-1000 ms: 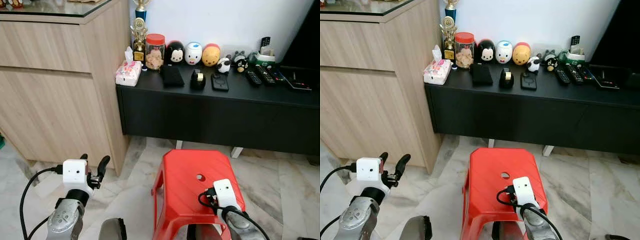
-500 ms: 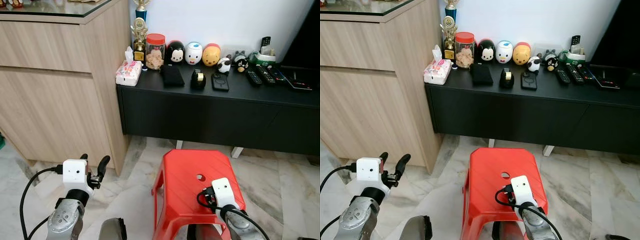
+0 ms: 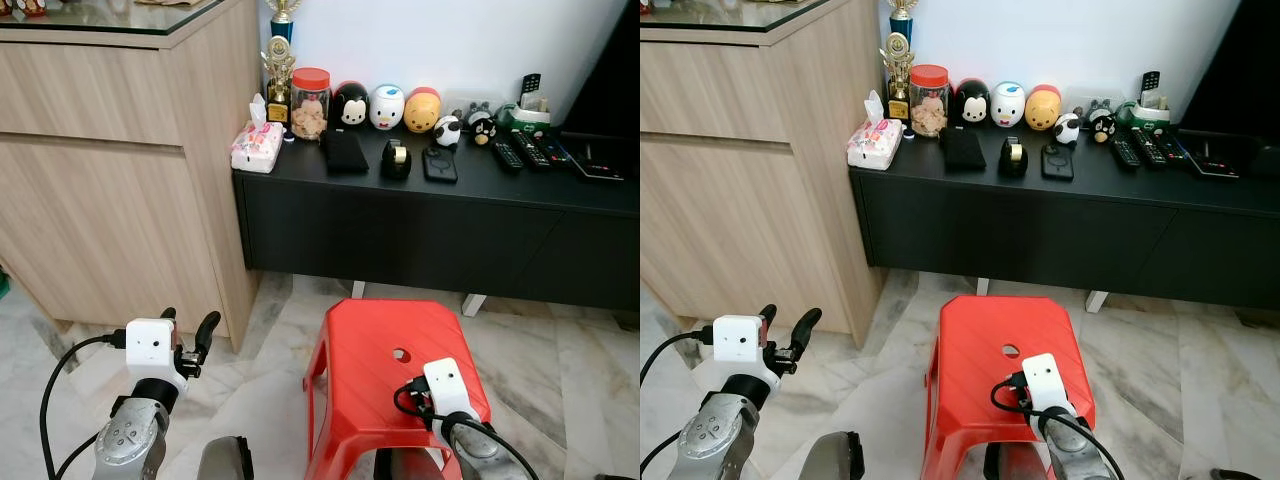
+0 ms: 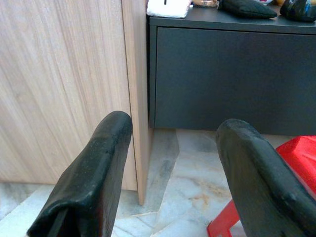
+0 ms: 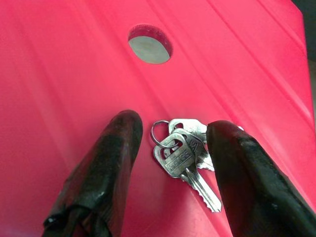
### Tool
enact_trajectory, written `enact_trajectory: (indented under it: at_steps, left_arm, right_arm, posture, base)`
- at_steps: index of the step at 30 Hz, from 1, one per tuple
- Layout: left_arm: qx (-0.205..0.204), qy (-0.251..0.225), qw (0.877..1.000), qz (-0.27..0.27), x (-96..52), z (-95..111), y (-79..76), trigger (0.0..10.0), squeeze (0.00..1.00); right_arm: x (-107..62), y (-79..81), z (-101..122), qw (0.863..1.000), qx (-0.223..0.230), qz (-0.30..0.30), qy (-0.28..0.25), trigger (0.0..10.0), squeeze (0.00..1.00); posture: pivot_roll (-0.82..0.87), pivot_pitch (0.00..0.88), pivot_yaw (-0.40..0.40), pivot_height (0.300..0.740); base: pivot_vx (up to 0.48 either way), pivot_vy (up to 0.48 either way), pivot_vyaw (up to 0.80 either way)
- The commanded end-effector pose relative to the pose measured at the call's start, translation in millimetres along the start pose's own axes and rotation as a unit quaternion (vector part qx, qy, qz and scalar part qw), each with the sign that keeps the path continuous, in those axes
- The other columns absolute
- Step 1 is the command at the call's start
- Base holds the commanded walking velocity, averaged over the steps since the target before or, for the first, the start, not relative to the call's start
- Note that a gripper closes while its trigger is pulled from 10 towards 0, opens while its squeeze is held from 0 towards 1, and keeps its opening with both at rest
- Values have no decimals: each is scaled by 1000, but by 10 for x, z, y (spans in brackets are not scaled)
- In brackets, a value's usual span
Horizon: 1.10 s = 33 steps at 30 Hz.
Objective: Hang keys on a hook
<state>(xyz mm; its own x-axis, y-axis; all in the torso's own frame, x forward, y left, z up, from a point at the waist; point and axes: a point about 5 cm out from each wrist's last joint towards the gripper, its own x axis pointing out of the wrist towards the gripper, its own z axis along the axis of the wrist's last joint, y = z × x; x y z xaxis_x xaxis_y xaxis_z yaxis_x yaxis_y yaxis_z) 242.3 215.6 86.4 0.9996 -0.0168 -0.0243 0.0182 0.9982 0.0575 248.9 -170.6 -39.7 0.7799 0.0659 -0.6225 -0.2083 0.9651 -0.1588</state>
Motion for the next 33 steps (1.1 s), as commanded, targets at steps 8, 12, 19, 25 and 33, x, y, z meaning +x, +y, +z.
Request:
enact_trajectory:
  at_steps: [8, 12, 19, 25, 33]
  left_arm:
    - [-1, 11, 1000, -4, -6, -25, 0, 10000, 0]
    - [0, 12, 1000, -5, -6, -23, 4, 10000, 0]
    - [1, 12, 1000, -6, -6, -21, 6, 10000, 0]
    - [1, 12, 1000, -5, -5, -25, 7, 10000, 0]
    - [2, 13, 1000, -1, -6, -41, 12, 10000, 0]
  right_arm:
    - [-11, -12, -100, 1000, 5, 2, 30, 0, 0]
    - [-17, 6, -136, 999, 5, 13, 41, 0, 0]
    - [-24, 23, -168, 999, 3, 14, 47, 0, 0]
    - [-9, -9, -83, 1000, 13, 0, 20, 0, 0]
    - [7, -61, 98, 998, 37, -19, -39, 0, 0]
  posture:
    - [116, 0, -63, 579]
    - [118, 0, -62, 579]
    - [119, 0, -60, 579]
    - [119, 0, -61, 579]
    - [119, 0, -65, 579]
  base:
    - [0, 0, 0]
    - [0, 0, 0]
    - [0, 0, 0]
    - [0, 0, 0]
    - [0, 0, 0]
